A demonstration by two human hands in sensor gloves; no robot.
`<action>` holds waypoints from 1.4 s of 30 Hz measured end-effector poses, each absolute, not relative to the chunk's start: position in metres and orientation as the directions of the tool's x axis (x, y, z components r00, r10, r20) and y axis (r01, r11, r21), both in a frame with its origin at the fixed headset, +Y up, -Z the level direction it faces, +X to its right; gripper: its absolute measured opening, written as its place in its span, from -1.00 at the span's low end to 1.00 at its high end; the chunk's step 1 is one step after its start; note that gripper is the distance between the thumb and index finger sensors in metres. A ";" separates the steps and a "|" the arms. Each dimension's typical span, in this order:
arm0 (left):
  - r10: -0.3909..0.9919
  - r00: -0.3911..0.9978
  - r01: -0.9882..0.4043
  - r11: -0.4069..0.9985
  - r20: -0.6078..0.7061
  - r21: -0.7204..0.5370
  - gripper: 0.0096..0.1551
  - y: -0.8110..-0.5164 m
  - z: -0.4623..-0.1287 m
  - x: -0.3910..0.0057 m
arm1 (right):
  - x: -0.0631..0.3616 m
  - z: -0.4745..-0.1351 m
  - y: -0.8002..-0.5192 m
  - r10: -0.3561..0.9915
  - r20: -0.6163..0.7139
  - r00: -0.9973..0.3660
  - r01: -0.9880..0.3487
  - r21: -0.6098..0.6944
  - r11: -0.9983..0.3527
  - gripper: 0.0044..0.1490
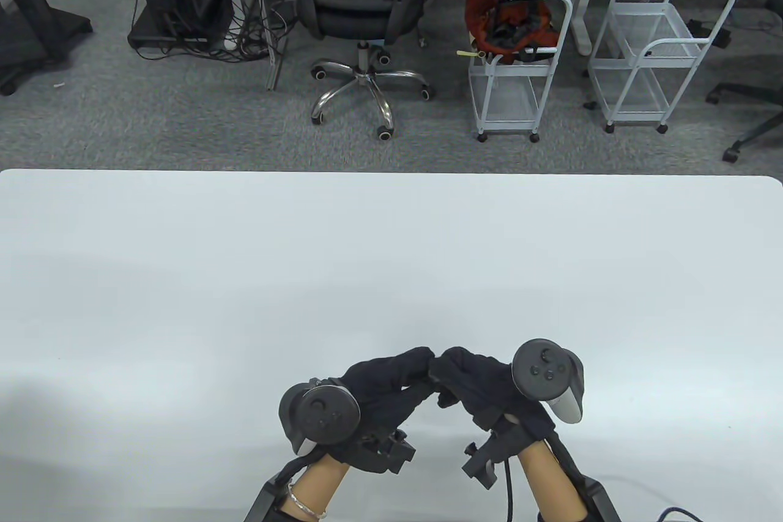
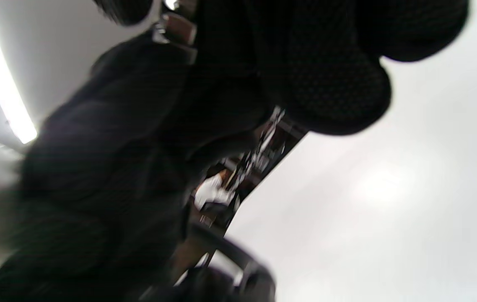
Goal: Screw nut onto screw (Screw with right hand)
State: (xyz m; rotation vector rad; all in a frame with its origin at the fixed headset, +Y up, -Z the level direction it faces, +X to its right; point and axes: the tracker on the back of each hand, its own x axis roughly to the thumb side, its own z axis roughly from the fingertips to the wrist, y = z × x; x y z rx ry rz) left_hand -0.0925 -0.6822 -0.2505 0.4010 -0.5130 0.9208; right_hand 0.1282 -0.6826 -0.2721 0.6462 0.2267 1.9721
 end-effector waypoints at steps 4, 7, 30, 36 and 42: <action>0.633 0.498 -0.828 0.550 0.593 0.108 -0.54 -0.681 -0.248 -0.090 | 0.129 -0.271 -0.682 0.830 0.379 -0.408 -0.814 0.260 -0.519 -0.40; 0.624 0.495 -0.823 0.559 0.604 0.097 -0.52 -0.683 -0.249 -0.088 | 0.130 -0.270 -0.680 0.806 0.382 -0.452 -0.809 0.205 -0.551 -0.41; 0.387 0.781 -0.521 0.837 0.491 0.169 -0.08 -0.707 -0.273 -0.116 | 0.089 -0.279 -0.736 0.022 0.400 -0.916 0.074 0.224 -0.972 -0.45; 0.388 0.778 -0.521 0.838 0.494 0.163 -0.09 -0.708 -0.273 -0.115 | 0.079 -0.276 -0.749 -0.165 0.426 -0.889 0.254 0.160 -0.954 -0.43; 0.391 0.771 -0.525 0.837 0.503 0.155 -0.09 -0.709 -0.273 -0.114 | 0.082 -0.276 -0.743 -0.125 0.414 -0.901 0.207 0.160 -0.965 -0.29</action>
